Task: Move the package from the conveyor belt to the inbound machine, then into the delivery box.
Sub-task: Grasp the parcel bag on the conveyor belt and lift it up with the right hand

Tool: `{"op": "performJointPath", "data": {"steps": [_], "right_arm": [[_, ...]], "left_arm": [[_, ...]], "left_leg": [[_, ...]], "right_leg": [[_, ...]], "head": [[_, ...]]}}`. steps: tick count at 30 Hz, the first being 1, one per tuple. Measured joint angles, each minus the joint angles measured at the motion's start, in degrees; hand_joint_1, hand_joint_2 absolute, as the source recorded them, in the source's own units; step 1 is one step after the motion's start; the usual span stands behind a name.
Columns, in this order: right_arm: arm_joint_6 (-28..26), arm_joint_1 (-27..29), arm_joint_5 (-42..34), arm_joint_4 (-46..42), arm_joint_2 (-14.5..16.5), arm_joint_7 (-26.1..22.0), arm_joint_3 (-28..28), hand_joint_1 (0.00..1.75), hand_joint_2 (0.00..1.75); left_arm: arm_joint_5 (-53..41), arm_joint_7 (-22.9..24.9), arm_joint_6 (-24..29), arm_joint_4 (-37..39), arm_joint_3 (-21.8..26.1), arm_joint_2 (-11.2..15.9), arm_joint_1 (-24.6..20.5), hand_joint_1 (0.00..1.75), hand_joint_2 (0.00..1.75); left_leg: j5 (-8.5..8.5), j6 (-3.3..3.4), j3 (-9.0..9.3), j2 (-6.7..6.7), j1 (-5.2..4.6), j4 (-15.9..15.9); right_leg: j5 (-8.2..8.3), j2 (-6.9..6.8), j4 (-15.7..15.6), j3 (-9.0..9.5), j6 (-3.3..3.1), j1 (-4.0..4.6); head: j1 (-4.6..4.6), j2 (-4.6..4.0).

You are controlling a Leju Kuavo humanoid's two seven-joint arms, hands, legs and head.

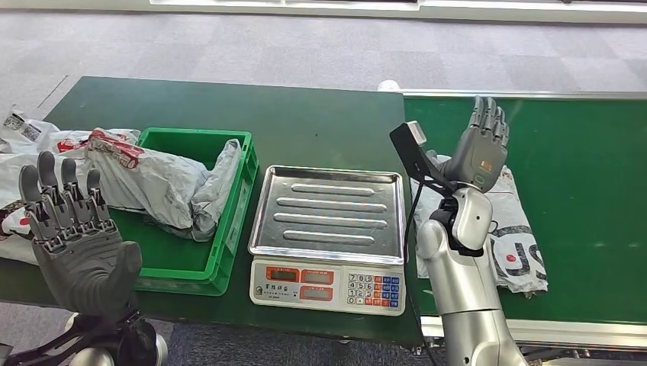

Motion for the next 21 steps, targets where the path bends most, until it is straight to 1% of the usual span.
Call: {"op": "performJointPath", "data": {"steps": [2, 4, 5, 8, 10, 12, 14, 16, 18, 21], "right_arm": [[0.64, -0.88, 0.95, 1.23, -0.93, 3.12, 0.05, 0.0, 1.75], [0.22, -3.47, 2.12, 5.05, -3.32, 8.22, 0.2, 0.0, 1.75], [-0.85, -5.33, 2.44, 8.13, -4.92, 10.13, 0.25, 0.0, 1.75], [-4.05, -11.46, 2.82, 18.72, -9.78, 12.79, 0.25, 0.0, 1.75], [-3.9, -14.95, 2.75, 25.34, -12.3, 13.87, 0.25, 0.0, 1.75], [-0.49, -17.72, 1.32, 31.01, -14.03, 13.92, 0.17, 0.0, 1.75], [5.29, -19.73, -1.66, 35.56, -15.05, 12.17, -0.43, 0.0, 1.75], [9.67, -20.69, -4.03, 38.7, -15.51, 10.15, -1.47, 0.0, 1.75], [11.14, -21.17, -4.9, 40.9, -15.71, 9.24, -2.26, 0.0, 1.75], [11.55, -21.96, -5.16, 43.25, -15.95, 8.99, -2.99, 0.0, 1.75]], "left_arm": [[0.15, 0.0, 0.08, 0.0, 0.0, 0.0, -0.02, 0.0, 1.75], [0.54, -0.02, 0.44, 0.02, 0.0, 0.01, -0.05, 0.0, 1.75], [0.73, -0.03, 0.67, 0.03, 0.0, 0.02, -0.07, 0.0, 1.75], [1.25, 0.0, 1.03, 0.18, 0.0, 0.12, -0.33, 0.0, 1.75], [1.48, 0.17, 1.11, 0.39, 0.0, 0.21, -0.83, 0.0, 1.75], [1.7, 0.45, 1.43, 0.64, 0.0, 0.29, -1.49, 0.0, 1.75], [1.84, 0.62, 1.79, 0.92, 0.0, 0.4, -2.16, 0.0, 1.75], [1.9, 0.67, 1.9, 1.21, 0.0, 0.55, -2.71, 0.0, 1.75], [1.95, 0.69, 1.9, 1.47, 0.0, 0.66, -3.11, 0.0, 1.75], [2.0, 0.7, 1.9, 1.89, 0.0, 0.78, -3.4, 0.0, 1.75]], "left_leg": [[0.0, 0.01, -0.01, 0.0, 0.0, 0.0], [0.03, 0.06, -0.03, -0.04, 0.0, 0.01], [0.05, 0.09, -0.04, -0.08, 0.0, 0.01], [0.1, 0.18, -0.06, -0.16, -0.08, 0.05], [0.12, 0.21, -0.06, -0.17, -0.12, 0.08], [0.12, 0.22, -0.05, -0.16, -0.12, 0.1], [0.12, 0.22, -0.05, -0.16, -0.12, 0.11], [0.13, 0.22, -0.05, -0.15, -0.12, 0.11], [0.13, 0.22, -0.05, -0.15, -0.12, 0.1], [0.12, 0.21, -0.05, -0.15, -0.12, 0.1]], "right_leg": [[0.0, -0.02, 0.0, 0.0, 0.01, -0.02], [0.02, -0.1, 0.0, 0.01, 0.04, -0.07], [0.04, -0.16, 0.0, 0.03, 0.07, -0.12], [0.14, -0.25, -0.01, 0.06, 0.22, -0.25], [0.19, -0.24, -0.01, 0.06, 0.28, -0.29], [0.2, -0.24, -0.01, 0.06, 0.29, -0.3], [0.2, -0.21, -0.01, 0.05, 0.29, -0.29], [0.2, -0.18, -0.01, 0.05, 0.29, -0.28], [0.2, -0.16, -0.01, 0.03, 0.29, -0.27], [0.19, -0.14, -0.01, 0.02, 0.28, -0.25]], "head": [[0.0, 0.0], [0.0, 0.0], [0.0, 0.0], [0.0, 0.0], [0.0, 0.0], [0.01, 0.0], [0.01, 0.0], [0.0, 0.0], [0.0, 0.0], [0.0, 0.0]]}}
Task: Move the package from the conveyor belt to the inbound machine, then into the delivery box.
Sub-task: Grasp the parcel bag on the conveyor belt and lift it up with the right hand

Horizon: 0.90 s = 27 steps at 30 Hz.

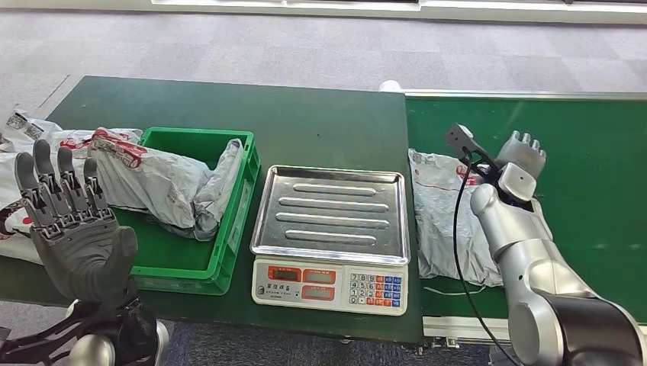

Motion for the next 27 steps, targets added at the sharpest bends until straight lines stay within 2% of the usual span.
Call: {"op": "performJointPath", "data": {"steps": [16, 18, 22, 27], "right_arm": [[0.25, -1.18, -0.25, 4.32, -0.28, -0.2, -1.19, 0.0, 1.75], [2.58, -1.31, -1.32, 4.6, -0.28, -1.82, -1.36, 0.0, 1.75], [12.59, -1.16, -3.97, 5.43, -0.12, -8.82, -2.21, 0.0, 1.75], [14.03, -0.42, -4.17, 6.18, 0.62, -10.17, -2.23, 0.0, 1.75]], "left_arm": [[0.01, -0.01, 0.0, 1.07, 0.0, 0.39, -0.65, 0.0, 1.75], [0.01, -0.02, -0.07, 1.16, 0.0, 0.41, -0.69, 0.0, 1.75], [-0.15, -0.17, -0.89, 1.84, 0.0, 0.42, -0.96, 0.0, 1.75], [-0.68, -0.3, -1.29, 2.51, 0.0, 0.38, -0.91, 0.0, 1.75]], "left_leg": [[-0.01, 0.01, 0.0, 0.01, 0.0, 0.0], [-0.01, 0.01, 0.0, 0.01, 0.0, 0.0], [-0.01, 0.01, -0.01, 0.01, 0.0, 0.0], [-0.01, 0.01, -0.02, 0.0, 0.01, -0.01]], "right_leg": [[0.0, 0.03, 0.0, 0.01, 0.01, -0.02], [0.0, 0.03, 0.0, 0.0, 0.01, -0.02], [0.0, 0.04, 0.0, 0.0, 0.01, -0.01], [-0.01, 0.02, 0.0, 0.0, 0.0, -0.01]], "head": [[0.0, 0.0], [0.0, 0.0], [0.0, 0.0], [0.0, 0.0]]}}
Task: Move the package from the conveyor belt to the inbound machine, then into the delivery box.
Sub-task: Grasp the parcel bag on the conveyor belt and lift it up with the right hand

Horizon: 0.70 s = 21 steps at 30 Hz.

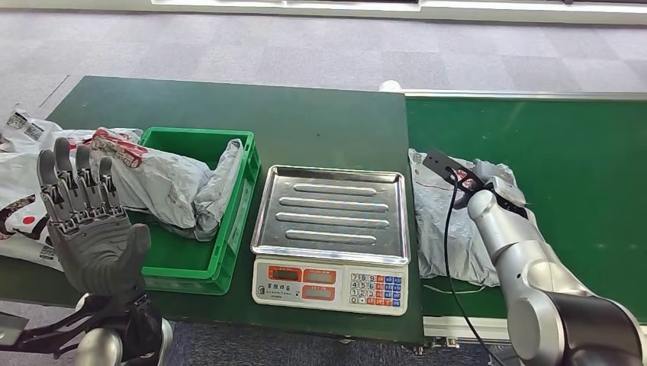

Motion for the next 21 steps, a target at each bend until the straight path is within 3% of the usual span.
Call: {"op": "performJointPath", "data": {"steps": [4, 9, 21], "right_arm": [[-0.33, 1.15, -0.42, 0.03, 0.1, -0.27, 0.0, 0.0, 1.75], [3.25, 4.59, 1.68, 0.03, -0.65, -5.11, 0.6, 0.0, 1.75], [2.23, 9.93, 2.41, -0.51, -2.39, -9.03, 4.5, 0.0, 1.75]], "left_arm": [[-0.11, 0.16, -0.54, -0.04, 0.0, -0.03, 0.02, 0.0, 1.75], [-1.3, 1.48, -1.9, 0.22, 0.0, -0.03, -0.07, 0.0, 1.75], [-2.2, 1.37, -2.06, 1.67, 0.0, 0.0, -0.78, 0.0, 1.75]], "left_leg": [[-0.01, 0.01, 0.0, 0.0, 0.0, 0.0], [-0.06, 0.09, 0.01, -0.02, 0.0, 0.01], [-0.07, 0.1, 0.01, 0.0, -0.01, 0.01]], "right_leg": [[0.0, 0.0, 0.0, 0.0, 0.0, -0.01], [-0.04, -0.07, -0.02, 0.03, 0.05, -0.01], [-0.05, 0.01, -0.02, 0.02, 0.06, -0.01]], "head": [[0.0, 0.0], [0.0, 0.0], [0.0, 0.0]]}}
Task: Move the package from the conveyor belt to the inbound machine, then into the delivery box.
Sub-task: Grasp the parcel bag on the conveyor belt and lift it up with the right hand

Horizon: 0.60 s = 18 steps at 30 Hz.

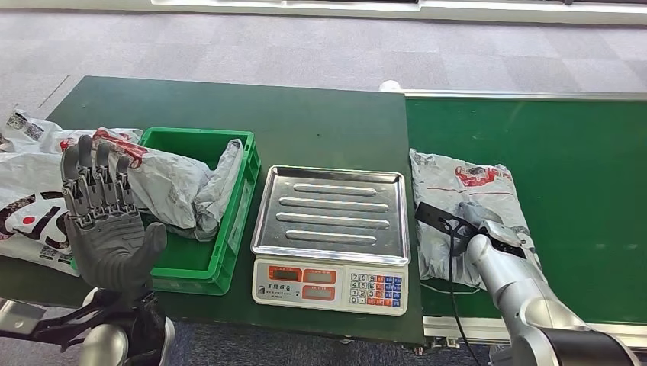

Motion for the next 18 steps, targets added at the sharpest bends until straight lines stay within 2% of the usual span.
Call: {"op": "performJointPath", "data": {"steps": [15, 18], "right_arm": [[1.26, 1.21, -2.66, -1.79, -2.16, -3.01, 3.7, 0.0, 1.75], [2.16, 3.11, -5.58, -3.49, -2.92, -5.63, 5.51, 0.0, 1.75]], "left_arm": [[0.11, -0.04, 1.36, 0.29, 0.0, 0.57, -0.14, 0.0, 1.75], [0.2, -0.06, 1.4, 0.29, 0.01, 0.82, -0.67, 0.0, 1.75]], "left_leg": [[0.0, 0.01, -0.01, -0.01, -0.01, 0.0], [-0.01, 0.01, 0.0, -0.01, -0.01, 0.0]], "right_leg": [[0.0, -0.02, 0.0, 0.01, 0.0, -0.02], [0.0, -0.02, 0.0, 0.01, 0.0, -0.01]], "head": [[0.0, 0.0], [0.0, 0.0]]}}
